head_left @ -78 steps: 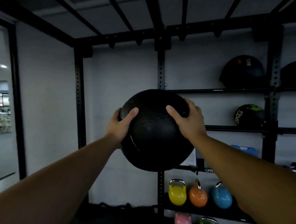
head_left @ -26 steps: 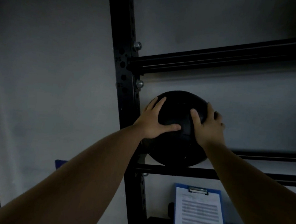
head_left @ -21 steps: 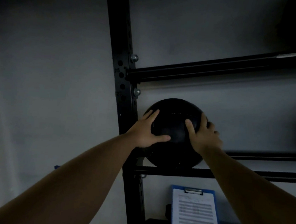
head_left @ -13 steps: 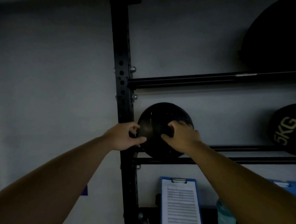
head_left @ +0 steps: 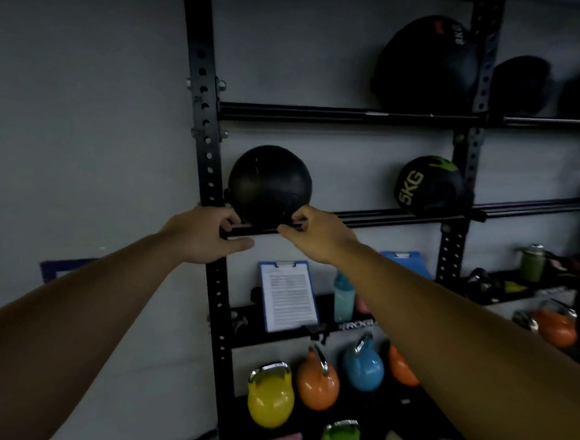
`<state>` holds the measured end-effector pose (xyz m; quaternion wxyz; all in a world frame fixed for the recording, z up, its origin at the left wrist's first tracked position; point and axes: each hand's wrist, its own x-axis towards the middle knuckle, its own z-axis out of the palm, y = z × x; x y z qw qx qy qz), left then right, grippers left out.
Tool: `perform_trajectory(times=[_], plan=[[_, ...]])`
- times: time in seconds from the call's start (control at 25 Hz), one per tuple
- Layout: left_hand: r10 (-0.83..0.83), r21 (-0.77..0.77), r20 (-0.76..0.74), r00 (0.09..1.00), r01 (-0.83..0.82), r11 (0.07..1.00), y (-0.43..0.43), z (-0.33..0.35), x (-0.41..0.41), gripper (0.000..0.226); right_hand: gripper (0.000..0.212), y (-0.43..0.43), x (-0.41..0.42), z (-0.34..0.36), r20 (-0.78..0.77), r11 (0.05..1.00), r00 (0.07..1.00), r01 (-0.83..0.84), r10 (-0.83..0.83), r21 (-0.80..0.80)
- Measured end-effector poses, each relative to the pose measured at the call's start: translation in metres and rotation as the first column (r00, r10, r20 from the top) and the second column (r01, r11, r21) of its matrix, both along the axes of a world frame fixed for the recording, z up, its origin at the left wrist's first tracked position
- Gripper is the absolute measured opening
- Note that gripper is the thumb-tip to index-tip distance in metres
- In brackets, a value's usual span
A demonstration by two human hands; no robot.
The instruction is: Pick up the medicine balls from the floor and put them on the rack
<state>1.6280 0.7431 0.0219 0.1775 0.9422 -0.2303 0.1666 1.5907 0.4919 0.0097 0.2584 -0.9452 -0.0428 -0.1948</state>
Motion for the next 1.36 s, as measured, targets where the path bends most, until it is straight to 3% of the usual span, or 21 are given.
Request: perform_trajectory(times=[0.16,0.32,0.56,0.72,0.96,1.16,1.36], plan=[[-0.031,0.056,-0.06,0.998,0.034,0.998,-0.015,-0.035,-0.065,0.085,0.066,0.0,-0.07,-0.038,-0.077,0.999,0.996,0.05,-0.048,0.023],[-0.046,0.105,-0.03,0.999,0.049,0.993,-0.02,-0.048,-0.118,0.067,0.063,-0.009,-0.114,-0.055,-0.107,0.998,0.992,0.062,-0.063,-0.011],[0.059,0.09,-0.1,0.993,-0.05,0.995,-0.019,-0.065,-0.201,0.076,0.062,-0.016,-0.174,-0.078,-0.112,0.999,0.994,0.019,-0.014,0.042],[0.119,0.09,-0.22,0.968,-0.101,0.991,-0.035,-0.107,-0.275,0.075,0.065,-0.021,-0.233,-0.137,-0.202,0.995,0.977,-0.061,0.076,0.08],[0.154,0.221,-0.34,0.928,-0.08,0.972,-0.049,-0.187,-0.368,0.077,0.064,-0.03,-0.301,-0.223,-0.339,0.993,0.934,-0.105,0.117,0.051],[0.201,0.223,-0.416,0.887,-0.115,0.968,-0.023,-0.226,-0.402,0.08,0.067,-0.027,-0.338,-0.268,-0.425,0.993,0.897,-0.118,0.12,0.03],[0.235,0.206,-0.496,0.836,-0.15,0.967,0.03,-0.265,-0.388,0.11,0.061,-0.032,-0.333,-0.308,-0.518,0.998,0.854,-0.057,0.044,-0.009]])
